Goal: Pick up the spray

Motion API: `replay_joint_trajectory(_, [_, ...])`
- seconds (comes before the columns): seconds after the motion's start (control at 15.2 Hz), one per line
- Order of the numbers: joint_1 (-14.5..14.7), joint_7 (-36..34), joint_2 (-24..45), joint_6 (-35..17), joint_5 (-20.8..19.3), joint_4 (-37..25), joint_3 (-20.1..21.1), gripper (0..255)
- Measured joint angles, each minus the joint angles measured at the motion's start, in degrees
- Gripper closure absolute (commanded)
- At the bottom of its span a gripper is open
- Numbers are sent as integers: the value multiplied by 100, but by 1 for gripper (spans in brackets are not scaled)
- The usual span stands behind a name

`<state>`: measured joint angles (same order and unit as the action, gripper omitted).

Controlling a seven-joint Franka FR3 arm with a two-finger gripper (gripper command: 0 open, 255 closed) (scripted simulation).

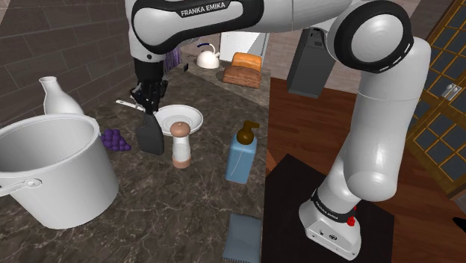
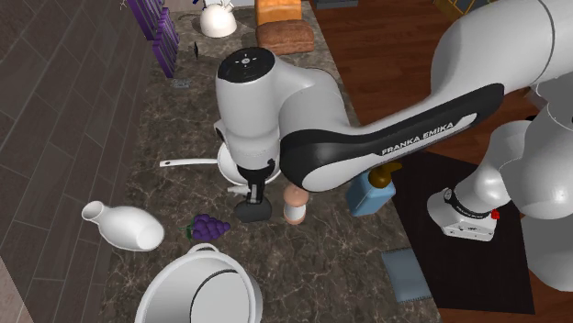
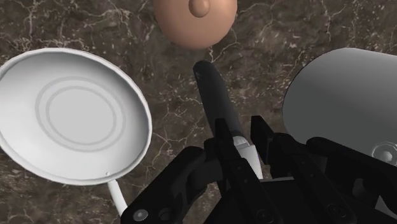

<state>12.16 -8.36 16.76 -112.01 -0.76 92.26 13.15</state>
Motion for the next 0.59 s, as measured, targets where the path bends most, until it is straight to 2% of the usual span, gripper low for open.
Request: replay_joint_trajectory(0.59, [1,-5,-108,638,24,-534,11,255])
